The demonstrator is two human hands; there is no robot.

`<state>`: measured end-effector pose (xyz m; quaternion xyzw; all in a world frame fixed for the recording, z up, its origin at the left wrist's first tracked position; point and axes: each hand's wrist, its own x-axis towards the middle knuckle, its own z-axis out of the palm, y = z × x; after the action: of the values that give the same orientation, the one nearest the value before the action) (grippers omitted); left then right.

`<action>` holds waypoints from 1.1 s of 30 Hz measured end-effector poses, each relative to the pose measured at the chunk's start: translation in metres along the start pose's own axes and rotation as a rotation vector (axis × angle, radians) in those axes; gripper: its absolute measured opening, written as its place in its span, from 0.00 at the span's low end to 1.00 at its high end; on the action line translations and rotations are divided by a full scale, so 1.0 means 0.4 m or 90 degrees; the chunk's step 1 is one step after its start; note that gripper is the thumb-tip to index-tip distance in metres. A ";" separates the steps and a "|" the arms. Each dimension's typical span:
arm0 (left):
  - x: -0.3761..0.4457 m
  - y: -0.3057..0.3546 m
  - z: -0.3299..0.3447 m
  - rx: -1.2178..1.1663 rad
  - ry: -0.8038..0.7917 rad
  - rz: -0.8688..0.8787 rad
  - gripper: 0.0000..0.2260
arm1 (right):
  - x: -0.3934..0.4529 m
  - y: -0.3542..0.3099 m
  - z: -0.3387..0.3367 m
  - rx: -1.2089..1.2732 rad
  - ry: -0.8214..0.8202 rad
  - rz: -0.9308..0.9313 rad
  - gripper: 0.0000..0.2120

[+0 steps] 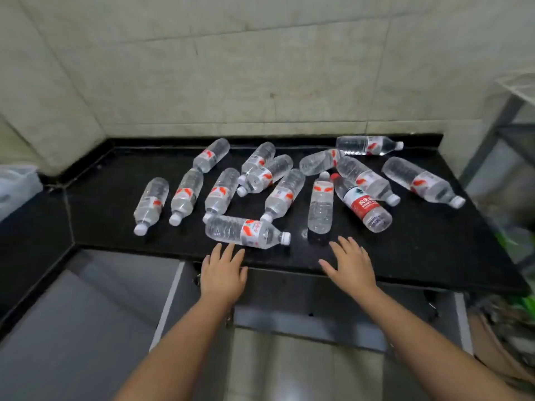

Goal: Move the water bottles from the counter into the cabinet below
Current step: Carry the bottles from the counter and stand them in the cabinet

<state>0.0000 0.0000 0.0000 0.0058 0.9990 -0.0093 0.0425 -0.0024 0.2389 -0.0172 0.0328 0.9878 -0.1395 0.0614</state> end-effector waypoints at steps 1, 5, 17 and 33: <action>0.025 0.001 -0.005 -0.020 0.021 0.035 0.20 | 0.025 0.007 -0.002 0.005 0.007 0.014 0.28; 0.147 0.024 0.022 0.051 0.063 0.175 0.24 | 0.132 0.020 -0.011 0.031 0.033 0.050 0.26; 0.342 0.115 0.073 0.123 -0.087 0.411 0.18 | 0.373 -0.068 -0.022 0.150 -0.073 0.220 0.34; 0.386 0.117 0.035 0.133 -0.078 0.491 0.20 | 0.138 -0.045 -0.032 0.031 -0.090 0.292 0.30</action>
<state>-0.1522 0.0484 -0.0281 0.3838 0.9129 -0.0947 0.1018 -0.0601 0.2277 -0.0073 0.2481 0.9440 -0.1476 0.1597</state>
